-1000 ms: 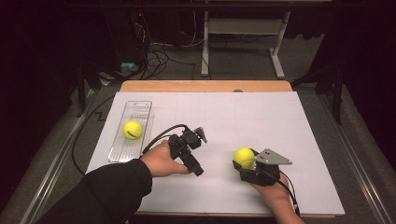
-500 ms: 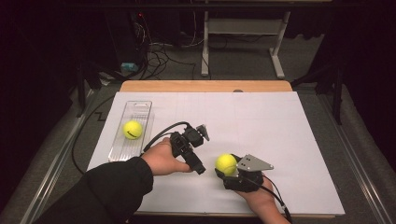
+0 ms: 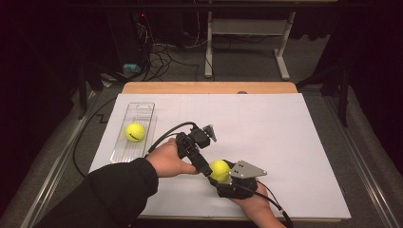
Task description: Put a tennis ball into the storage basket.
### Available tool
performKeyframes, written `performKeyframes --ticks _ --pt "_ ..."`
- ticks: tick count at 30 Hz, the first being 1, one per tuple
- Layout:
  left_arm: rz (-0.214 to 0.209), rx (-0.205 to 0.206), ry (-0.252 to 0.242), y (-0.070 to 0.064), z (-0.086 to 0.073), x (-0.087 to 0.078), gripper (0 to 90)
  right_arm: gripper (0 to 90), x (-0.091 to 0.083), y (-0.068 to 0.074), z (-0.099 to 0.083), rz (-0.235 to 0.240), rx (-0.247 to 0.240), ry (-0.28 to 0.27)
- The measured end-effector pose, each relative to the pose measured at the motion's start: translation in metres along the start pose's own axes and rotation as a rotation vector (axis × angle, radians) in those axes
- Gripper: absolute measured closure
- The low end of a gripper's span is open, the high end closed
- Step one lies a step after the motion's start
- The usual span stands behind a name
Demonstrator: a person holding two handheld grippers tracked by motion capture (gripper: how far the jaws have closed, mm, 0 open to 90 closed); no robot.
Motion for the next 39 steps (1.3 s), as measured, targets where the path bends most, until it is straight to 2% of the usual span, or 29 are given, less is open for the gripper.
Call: performKeyframes --ticks 1,5,10,16,19,20,24,26,30,31,33,39 --pt "-0.008 0.004 -0.005 -0.002 0.002 0.001 0.7 27.0 0.000 0.006 0.001 0.013 0.012 0.000" --pt "-0.016 0.011 0.000 -0.006 0.006 0.003 0.7 27.0 0.000 0.013 0.006 0.037 0.013 -0.025" --pt "-0.036 0.012 0.010 -0.009 0.009 0.008 0.7 27.0 -0.002 0.018 0.010 0.043 -0.001 -0.046" --pt "-0.058 0.016 0.024 -0.013 0.012 0.016 0.7 27.0 -0.004 0.018 0.014 0.048 0.010 -0.065" --pt "-0.072 0.016 0.026 -0.015 0.014 0.020 0.8 27.0 -0.005 0.017 0.014 0.045 -0.001 -0.069" --pt "-0.078 0.019 0.030 -0.016 0.014 0.022 1.2 27.0 -0.005 0.017 0.015 0.045 0.020 -0.066" --pt "-0.092 0.017 0.044 -0.018 0.015 0.027 2.7 27.0 -0.006 0.016 0.016 0.042 0.013 -0.076" --pt "-0.112 0.020 0.046 -0.020 0.016 0.030 6.8 27.0 -0.007 0.015 0.017 0.041 0.018 -0.081" --pt "-0.126 0.023 0.035 -0.021 0.017 0.030 11.8 26.9 -0.007 0.014 0.017 0.034 0.018 -0.080" --pt "-0.145 0.026 0.029 -0.024 0.018 0.030 18.7 26.9 -0.006 0.013 0.017 0.033 0.031 -0.082" --pt "-0.158 0.031 0.026 -0.026 0.018 0.029 23.8 26.9 -0.006 0.012 0.016 0.028 0.024 -0.077" --pt "-0.138 0.039 0.031 -0.026 0.018 0.028 26.4 26.6 -0.005 0.012 0.017 0.033 0.023 -0.086"
Point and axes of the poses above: each handheld gripper's, and its own axes: x roughly forward along the jaws, z roughly out of its top, y roughly to its left, the point moved 10 cm from there along x, roughly forward along the jaws, and after that the axes turned 9 degrees about -z, right-handed, at the moved point
